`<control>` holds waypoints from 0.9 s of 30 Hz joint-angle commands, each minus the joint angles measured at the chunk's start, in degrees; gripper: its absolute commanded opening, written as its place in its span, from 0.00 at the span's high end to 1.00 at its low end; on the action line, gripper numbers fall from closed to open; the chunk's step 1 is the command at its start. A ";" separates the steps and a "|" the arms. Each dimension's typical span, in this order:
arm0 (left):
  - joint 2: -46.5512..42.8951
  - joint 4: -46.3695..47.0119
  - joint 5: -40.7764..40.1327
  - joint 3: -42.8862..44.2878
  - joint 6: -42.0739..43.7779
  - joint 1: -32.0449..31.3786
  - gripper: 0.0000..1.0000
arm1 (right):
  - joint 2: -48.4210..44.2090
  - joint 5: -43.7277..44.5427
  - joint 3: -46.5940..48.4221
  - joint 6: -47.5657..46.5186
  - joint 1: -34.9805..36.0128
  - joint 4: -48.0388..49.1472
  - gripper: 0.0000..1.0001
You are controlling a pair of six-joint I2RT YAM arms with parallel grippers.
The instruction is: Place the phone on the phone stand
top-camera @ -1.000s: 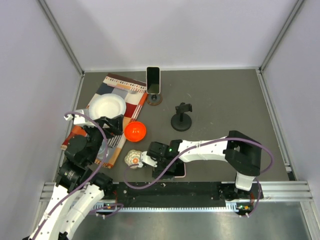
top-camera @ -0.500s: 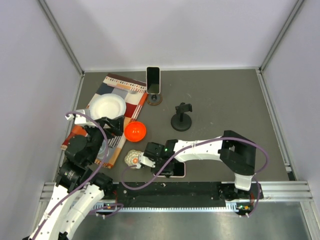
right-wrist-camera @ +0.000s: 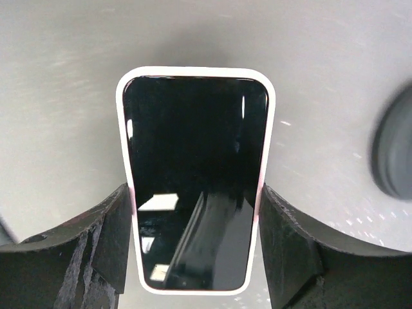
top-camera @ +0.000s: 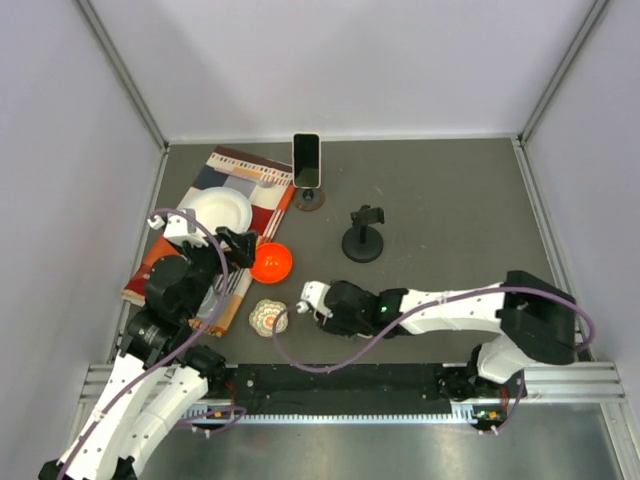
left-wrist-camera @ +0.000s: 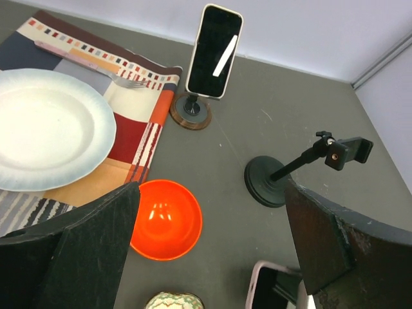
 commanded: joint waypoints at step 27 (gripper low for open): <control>28.03 28.70 33.37 -3.54 -8.18 -11.39 0.10 | -26.08 -6.64 -7.73 33.23 -19.16 24.39 1.00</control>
